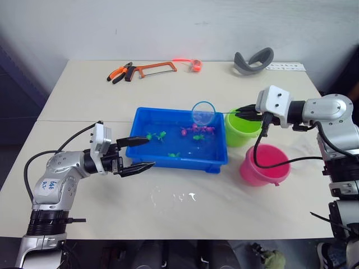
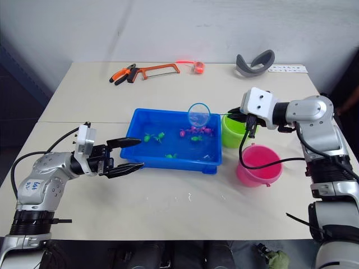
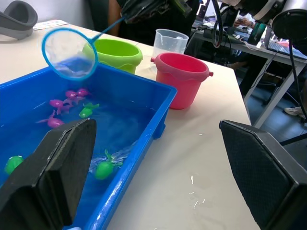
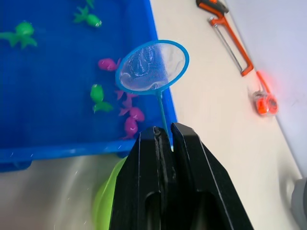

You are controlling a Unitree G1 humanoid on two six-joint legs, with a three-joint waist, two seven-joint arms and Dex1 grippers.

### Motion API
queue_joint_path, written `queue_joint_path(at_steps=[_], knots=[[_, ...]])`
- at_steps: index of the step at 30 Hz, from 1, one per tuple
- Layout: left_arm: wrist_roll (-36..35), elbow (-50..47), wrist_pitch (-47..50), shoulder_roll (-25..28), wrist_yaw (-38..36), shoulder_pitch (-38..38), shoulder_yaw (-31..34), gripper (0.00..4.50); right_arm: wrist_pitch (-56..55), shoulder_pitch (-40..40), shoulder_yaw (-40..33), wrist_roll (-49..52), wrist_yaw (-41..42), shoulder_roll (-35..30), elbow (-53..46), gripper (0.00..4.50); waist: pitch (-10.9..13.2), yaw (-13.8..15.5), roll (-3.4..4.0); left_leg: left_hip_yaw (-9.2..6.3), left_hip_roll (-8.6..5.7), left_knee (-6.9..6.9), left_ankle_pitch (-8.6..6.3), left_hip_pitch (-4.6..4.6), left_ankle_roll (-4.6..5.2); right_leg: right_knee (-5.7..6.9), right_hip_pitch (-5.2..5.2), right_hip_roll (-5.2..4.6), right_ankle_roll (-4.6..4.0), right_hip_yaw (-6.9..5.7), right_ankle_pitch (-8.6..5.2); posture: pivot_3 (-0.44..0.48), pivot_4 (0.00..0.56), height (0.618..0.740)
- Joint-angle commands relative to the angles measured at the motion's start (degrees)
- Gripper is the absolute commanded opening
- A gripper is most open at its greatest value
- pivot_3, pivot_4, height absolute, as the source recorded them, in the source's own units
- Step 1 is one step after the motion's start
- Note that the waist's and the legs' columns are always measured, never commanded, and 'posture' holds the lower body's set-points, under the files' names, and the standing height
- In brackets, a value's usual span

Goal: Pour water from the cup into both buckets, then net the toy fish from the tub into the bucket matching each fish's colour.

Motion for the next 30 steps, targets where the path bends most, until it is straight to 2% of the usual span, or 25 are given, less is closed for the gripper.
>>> queue_joint_path(at_steps=[1, 6, 12, 30], knots=[[-0.92, 0.04, -0.24, 0.71, -0.38, -0.53, 0.80, 4.45, -3.81, -0.41, -0.88, -3.02, -3.10, -1.97, -1.58, 0.00, 0.00, -0.01, 0.00, 0.00, 0.00, 0.00, 0.00, 0.00, 0.00, 0.00, 0.00, 0.00, 0.00, 0.00, 0.00, 0.000, 0.150, 0.740], [-1.22, -0.48, -0.43, 0.71, -0.28, -0.61, 1.14, 4.45, -6.75, 0.18, -0.13, -6.24, -5.51, -2.12, -2.48, 0.00, 0.00, -0.03, 0.00, 0.00, 0.00, 0.00, 0.00, 0.00, 0.00, 0.00, 0.00, 0.00, 0.00, 0.00, 0.00, 0.000, 0.150, 0.740], [-4.61, -2.07, 5.02, 1.75, 1.71, -1.73, 2.78, 4.45, -13.78, 1.20, 1.00, -12.07, -10.44, -2.27, -2.90, 0.00, 0.00, -0.06, 0.00, -0.01, 0.01, 0.00, 0.00, 0.00, 0.00, 0.00, 0.00, -0.01, 0.00, 0.03, 0.00, 0.000, 0.150, 0.740], [-4.71, -1.68, 8.30, 3.30, 3.53, -4.20, 2.78, 4.45, -29.97, 5.06, 2.93, -25.37, -24.40, -4.61, 0.72, 0.00, 0.00, -0.11, 0.00, -0.01, 0.01, 0.00, 0.02, 0.00, -0.03, -0.01, 0.00, 0.05, 0.00, 0.47, 0.00, 0.000, 0.150, 0.740]])
